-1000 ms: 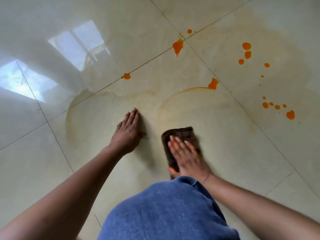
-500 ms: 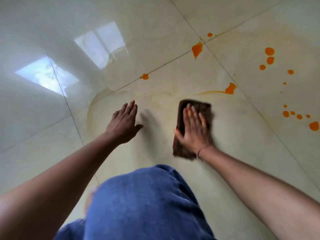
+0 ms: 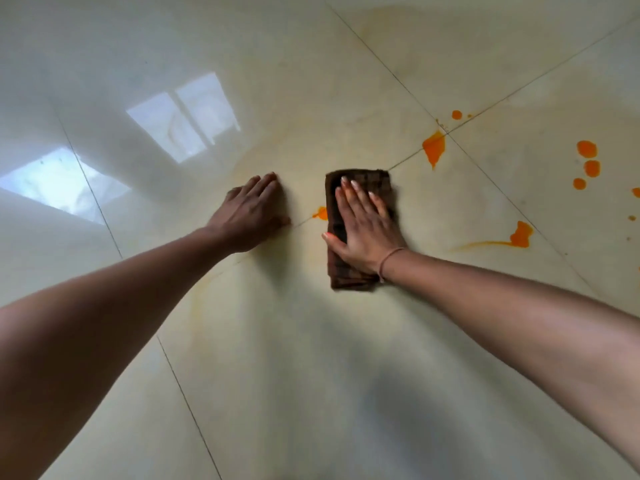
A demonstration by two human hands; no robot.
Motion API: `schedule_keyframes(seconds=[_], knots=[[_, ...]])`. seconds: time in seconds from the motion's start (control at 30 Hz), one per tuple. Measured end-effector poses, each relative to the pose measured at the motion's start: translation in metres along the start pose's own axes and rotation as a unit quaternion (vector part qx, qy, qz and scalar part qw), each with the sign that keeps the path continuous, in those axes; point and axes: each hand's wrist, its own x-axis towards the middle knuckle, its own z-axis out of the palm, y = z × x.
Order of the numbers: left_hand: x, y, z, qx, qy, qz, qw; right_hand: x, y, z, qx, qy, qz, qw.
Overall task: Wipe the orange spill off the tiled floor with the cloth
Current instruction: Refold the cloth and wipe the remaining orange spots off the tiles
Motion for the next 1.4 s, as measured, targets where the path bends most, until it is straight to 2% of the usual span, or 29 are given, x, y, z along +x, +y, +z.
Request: schedule_keyframes(seconds=[0.07,0.2,0.27,0.37,0.43,0.57,0.63,0.7,0.83,0.9,1.0,1.07,1.1,1.2,1.23,1.3,1.4], knots=[[0.000,-0.015,0.002,-0.008,0.013,0.011,1.000,-0.003,-0.020,-0.002,0.011,0.007,0.029,0.999],[-0.007,-0.021,0.017,-0.028,0.034,0.014,0.999,-0.116,-0.046,0.006,0.023,-0.002,-0.051,0.998],[-0.004,-0.025,0.025,-0.041,0.051,0.006,0.998,-0.085,-0.037,0.011,0.031,0.020,-0.037,0.999],[-0.004,-0.030,0.032,-0.046,0.064,0.006,0.997,0.046,-0.047,-0.011,0.046,0.024,0.109,0.993],[-0.003,-0.031,0.032,-0.055,0.067,0.014,0.996,0.072,-0.061,-0.009,0.057,0.024,0.139,0.988],[-0.005,-0.030,0.031,-0.071,0.056,0.019,0.996,-0.082,-0.086,0.002,0.005,-0.022,0.009,1.000],[-0.006,-0.029,0.032,-0.071,0.053,0.018,0.996,-0.112,-0.075,0.006,0.022,-0.025,-0.006,0.999],[-0.004,-0.030,0.032,-0.061,0.057,0.020,0.996,-0.070,-0.066,0.011,0.017,-0.014,0.028,0.999],[-0.004,-0.029,0.033,-0.055,0.063,0.015,0.996,0.030,-0.063,-0.001,0.037,0.014,0.152,0.988],[-0.004,-0.029,0.034,-0.056,0.072,0.018,0.996,0.023,-0.067,0.001,0.035,0.014,0.123,0.992],[-0.004,-0.029,0.033,-0.051,0.072,0.017,0.996,-0.039,-0.071,0.004,0.005,-0.026,-0.010,1.000],[-0.005,-0.029,0.034,-0.054,0.073,0.014,0.996,-0.042,-0.048,0.003,0.007,-0.023,-0.059,0.998],[-0.004,-0.029,0.035,-0.059,0.073,0.015,0.995,-0.024,-0.036,0.003,0.000,-0.009,-0.042,0.999],[-0.003,-0.030,0.040,-0.063,0.093,0.017,0.994,0.070,-0.022,-0.007,0.023,0.041,0.122,0.991],[-0.003,-0.029,0.040,-0.062,0.101,0.016,0.993,0.094,-0.032,-0.012,0.036,0.053,0.145,0.987],[-0.004,-0.028,0.038,-0.072,0.119,0.004,0.990,0.099,-0.069,-0.009,0.048,0.051,0.099,0.993],[-0.005,-0.040,0.030,-0.139,0.156,-0.079,0.975,0.010,-0.088,0.003,0.029,-0.011,-0.064,0.997]])
